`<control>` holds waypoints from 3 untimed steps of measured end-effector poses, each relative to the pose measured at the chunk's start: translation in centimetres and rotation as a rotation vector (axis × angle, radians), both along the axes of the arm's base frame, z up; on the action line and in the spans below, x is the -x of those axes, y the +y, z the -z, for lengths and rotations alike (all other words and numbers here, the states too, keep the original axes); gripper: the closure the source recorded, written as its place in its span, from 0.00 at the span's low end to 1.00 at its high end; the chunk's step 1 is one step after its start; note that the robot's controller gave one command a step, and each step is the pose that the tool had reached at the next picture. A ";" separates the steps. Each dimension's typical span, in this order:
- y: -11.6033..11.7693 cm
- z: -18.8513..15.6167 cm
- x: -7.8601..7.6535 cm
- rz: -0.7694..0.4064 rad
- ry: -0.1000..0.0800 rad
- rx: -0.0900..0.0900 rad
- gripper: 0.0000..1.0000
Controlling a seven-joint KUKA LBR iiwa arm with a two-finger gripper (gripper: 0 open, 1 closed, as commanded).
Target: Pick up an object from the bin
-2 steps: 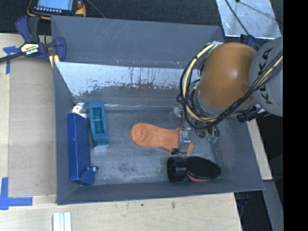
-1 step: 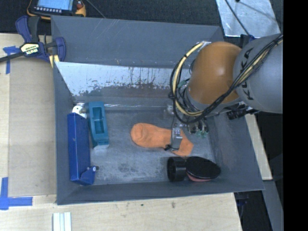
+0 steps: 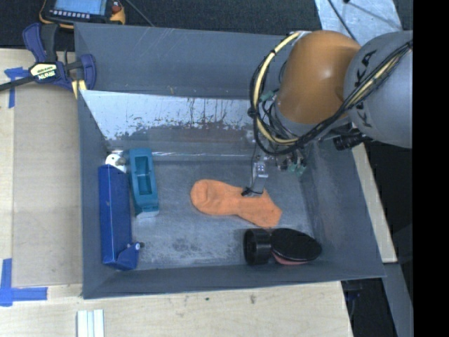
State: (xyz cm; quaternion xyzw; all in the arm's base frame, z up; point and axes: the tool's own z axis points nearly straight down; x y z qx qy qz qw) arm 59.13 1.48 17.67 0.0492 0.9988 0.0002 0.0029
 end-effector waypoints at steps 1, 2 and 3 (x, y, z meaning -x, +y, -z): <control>0.4 6.5 1.4 0.111 -0.002 -0.001 0.00; 0.3 10.5 2.3 0.143 0.002 0.000 1.00; 0.3 10.5 2.3 0.143 0.002 0.000 1.00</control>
Offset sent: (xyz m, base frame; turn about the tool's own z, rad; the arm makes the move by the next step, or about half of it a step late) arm -0.0243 0.0033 -0.1067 0.1443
